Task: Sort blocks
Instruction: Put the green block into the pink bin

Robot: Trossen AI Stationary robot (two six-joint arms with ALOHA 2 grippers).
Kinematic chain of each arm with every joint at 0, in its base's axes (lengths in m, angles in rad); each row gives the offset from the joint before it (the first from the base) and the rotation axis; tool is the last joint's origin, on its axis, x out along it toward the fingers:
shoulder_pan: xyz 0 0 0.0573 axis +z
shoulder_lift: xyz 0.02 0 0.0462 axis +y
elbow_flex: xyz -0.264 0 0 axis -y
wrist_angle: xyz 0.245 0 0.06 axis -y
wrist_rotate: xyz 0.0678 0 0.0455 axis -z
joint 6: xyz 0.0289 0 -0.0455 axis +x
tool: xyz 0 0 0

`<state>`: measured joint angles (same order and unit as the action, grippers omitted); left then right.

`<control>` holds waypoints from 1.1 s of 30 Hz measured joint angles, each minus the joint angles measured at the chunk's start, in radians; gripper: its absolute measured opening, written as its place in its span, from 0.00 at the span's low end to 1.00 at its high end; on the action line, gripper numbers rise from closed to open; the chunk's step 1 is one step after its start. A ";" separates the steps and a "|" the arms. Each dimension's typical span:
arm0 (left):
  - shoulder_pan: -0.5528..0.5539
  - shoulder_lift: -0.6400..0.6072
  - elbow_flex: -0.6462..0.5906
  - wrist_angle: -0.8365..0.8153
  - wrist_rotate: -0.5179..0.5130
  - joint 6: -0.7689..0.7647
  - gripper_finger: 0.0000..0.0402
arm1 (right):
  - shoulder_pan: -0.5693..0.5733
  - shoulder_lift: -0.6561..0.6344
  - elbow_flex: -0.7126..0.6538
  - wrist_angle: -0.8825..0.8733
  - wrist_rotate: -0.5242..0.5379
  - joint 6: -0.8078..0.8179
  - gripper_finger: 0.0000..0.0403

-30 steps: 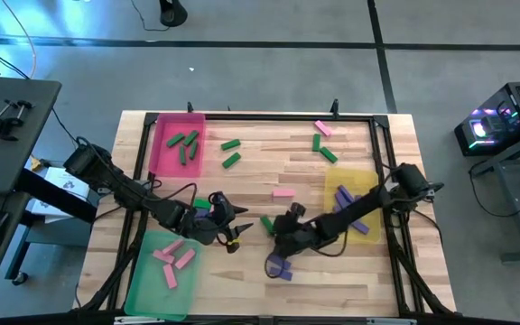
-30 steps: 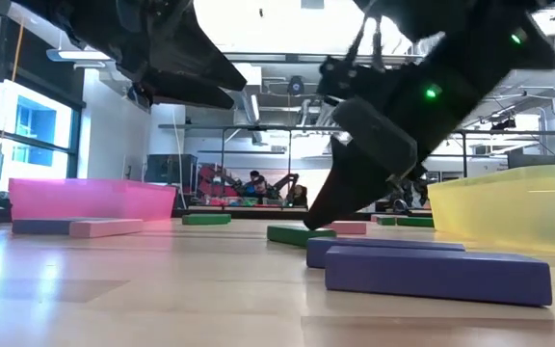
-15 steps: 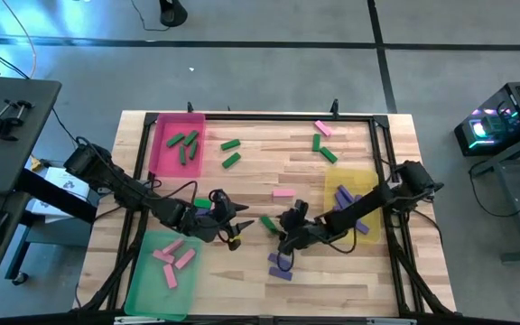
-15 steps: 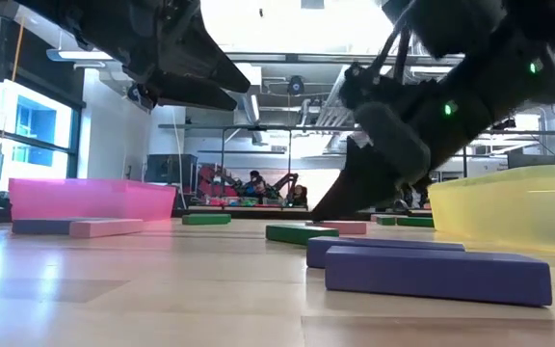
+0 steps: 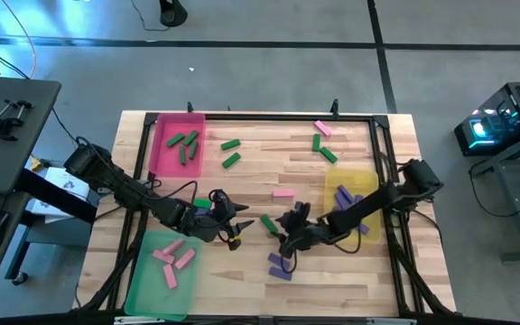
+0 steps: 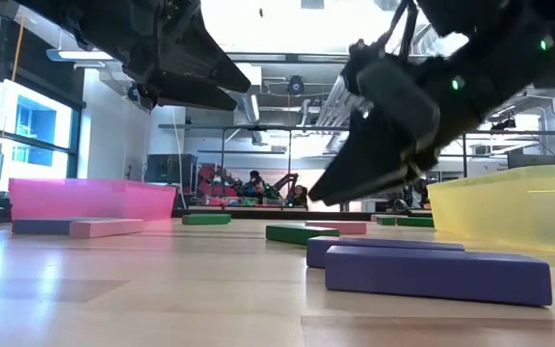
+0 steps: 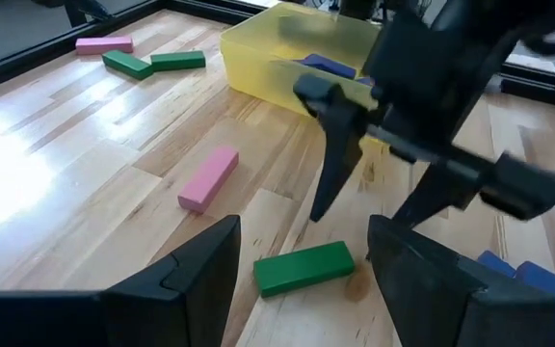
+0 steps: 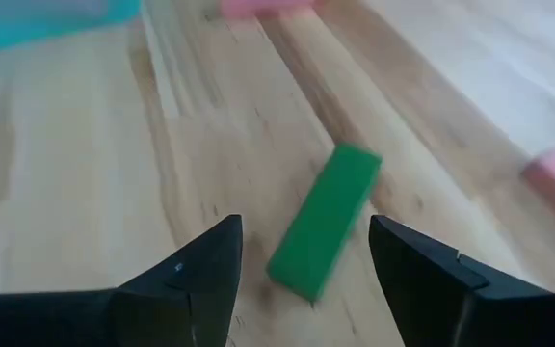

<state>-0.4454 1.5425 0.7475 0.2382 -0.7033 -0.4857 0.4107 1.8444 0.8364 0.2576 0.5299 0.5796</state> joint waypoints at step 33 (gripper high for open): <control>-0.073 0.215 0.000 0.429 0.061 0.522 0.54 | 0.138 -0.147 0.000 -0.057 0.092 -0.247 0.15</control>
<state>-0.5181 1.7576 0.7474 0.6670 -0.6423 0.0360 0.5489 1.6971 0.8364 0.2006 0.6217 0.3329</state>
